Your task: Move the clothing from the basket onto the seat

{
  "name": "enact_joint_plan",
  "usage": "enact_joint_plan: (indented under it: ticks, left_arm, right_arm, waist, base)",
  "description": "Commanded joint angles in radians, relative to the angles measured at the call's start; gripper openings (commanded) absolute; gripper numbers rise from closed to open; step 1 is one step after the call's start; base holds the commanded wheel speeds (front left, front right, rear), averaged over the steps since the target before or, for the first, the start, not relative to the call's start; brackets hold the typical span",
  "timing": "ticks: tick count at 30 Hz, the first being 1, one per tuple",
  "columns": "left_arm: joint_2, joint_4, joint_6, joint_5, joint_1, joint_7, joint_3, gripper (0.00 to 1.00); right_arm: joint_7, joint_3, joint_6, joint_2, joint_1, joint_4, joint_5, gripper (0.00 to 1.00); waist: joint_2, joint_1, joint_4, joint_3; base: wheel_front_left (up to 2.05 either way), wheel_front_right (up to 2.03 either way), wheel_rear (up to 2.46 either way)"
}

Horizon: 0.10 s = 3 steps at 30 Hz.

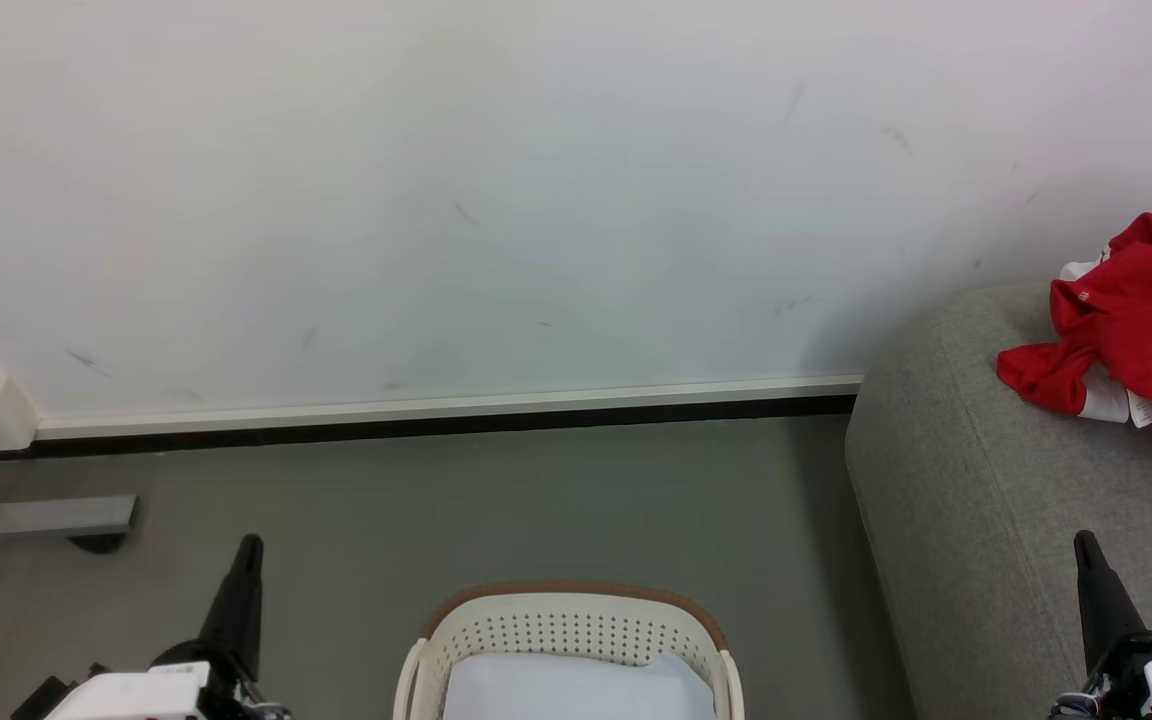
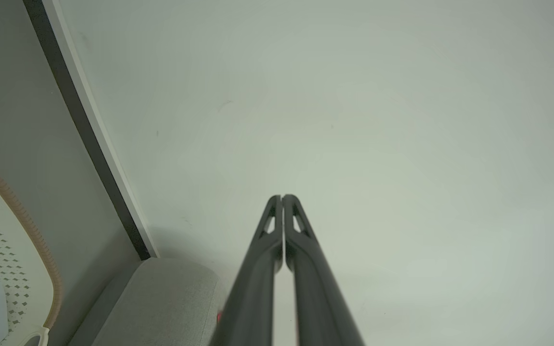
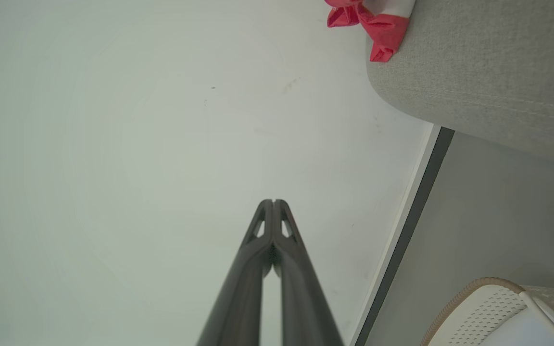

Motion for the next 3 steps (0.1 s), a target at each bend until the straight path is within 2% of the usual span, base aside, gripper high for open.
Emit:
enact_joint_plan:
  ticks: [1,3]
  left_arm:
    - [0.007,-0.003,-0.004,-0.014,-0.008,0.004,0.002,0.0]
    - [0.007,-0.003,-0.004,-0.014,-0.008,0.004,0.002,0.0]
  right_arm:
    - [0.006,-0.003,-0.002,0.001,-0.012,-0.002,-0.005,0.0]
    - [0.006,-0.004,-0.002,0.001,-0.012,-0.002,-0.005,0.0]
  waist:
    - [-0.0001,0.0,0.0,0.0]
    - [-0.0001,0.0,0.0,0.0]
  base:
    - [0.0,0.0,0.0]
    - [0.0,0.0,0.0]
